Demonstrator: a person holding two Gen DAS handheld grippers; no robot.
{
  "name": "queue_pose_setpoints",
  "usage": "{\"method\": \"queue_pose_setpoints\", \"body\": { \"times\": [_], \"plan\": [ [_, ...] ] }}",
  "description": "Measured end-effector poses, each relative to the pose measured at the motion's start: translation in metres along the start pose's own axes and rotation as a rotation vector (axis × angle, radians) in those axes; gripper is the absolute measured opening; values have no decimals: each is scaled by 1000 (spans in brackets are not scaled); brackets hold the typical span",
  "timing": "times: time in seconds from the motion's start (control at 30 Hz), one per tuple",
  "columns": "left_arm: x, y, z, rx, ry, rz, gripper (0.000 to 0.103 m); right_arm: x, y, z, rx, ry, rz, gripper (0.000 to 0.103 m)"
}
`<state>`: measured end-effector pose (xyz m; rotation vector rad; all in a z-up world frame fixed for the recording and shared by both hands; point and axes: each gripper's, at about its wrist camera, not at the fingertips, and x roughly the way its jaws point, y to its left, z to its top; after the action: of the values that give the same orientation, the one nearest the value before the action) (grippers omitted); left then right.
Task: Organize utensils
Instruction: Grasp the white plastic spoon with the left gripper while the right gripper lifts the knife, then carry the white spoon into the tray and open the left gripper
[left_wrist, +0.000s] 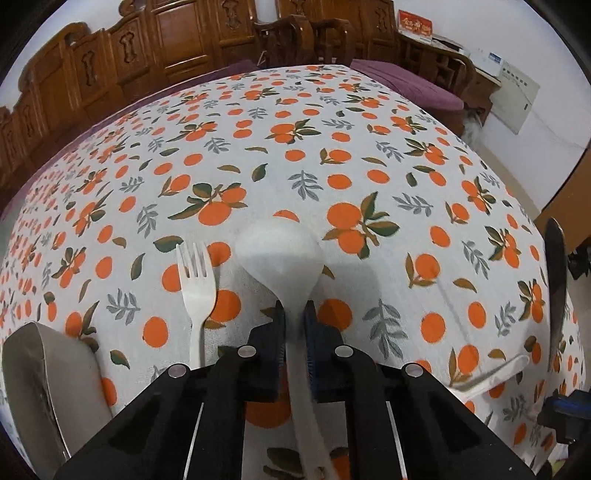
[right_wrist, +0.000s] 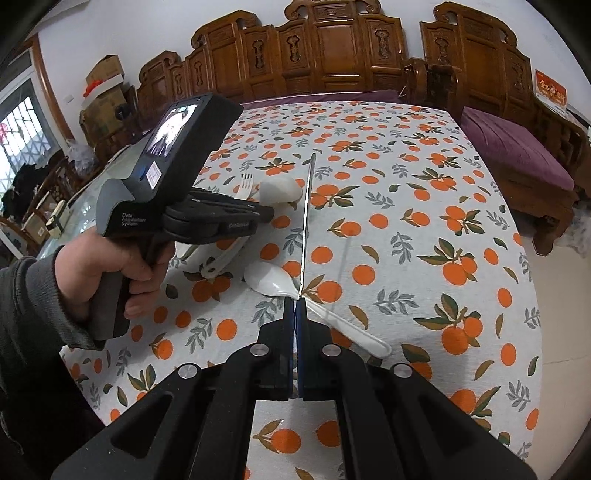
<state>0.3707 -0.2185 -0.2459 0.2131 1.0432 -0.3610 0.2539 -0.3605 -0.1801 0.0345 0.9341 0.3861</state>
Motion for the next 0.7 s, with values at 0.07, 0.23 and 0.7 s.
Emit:
{"method": "queue_pose_setpoints", "body": {
  "times": [0.07, 0.23, 0.7],
  "plan": [
    [-7, 0, -4, 11, -11, 7, 8, -1, 4, 1, -8, -1, 1, 2],
    [-35, 6, -12, 6, -48, 2, 8, -7, 18, 8, -32, -14, 1, 2],
    [-127, 46, -30, -14, -167, 17, 8, -21, 69, 27, -86, -48, 13, 2]
  ]
}}
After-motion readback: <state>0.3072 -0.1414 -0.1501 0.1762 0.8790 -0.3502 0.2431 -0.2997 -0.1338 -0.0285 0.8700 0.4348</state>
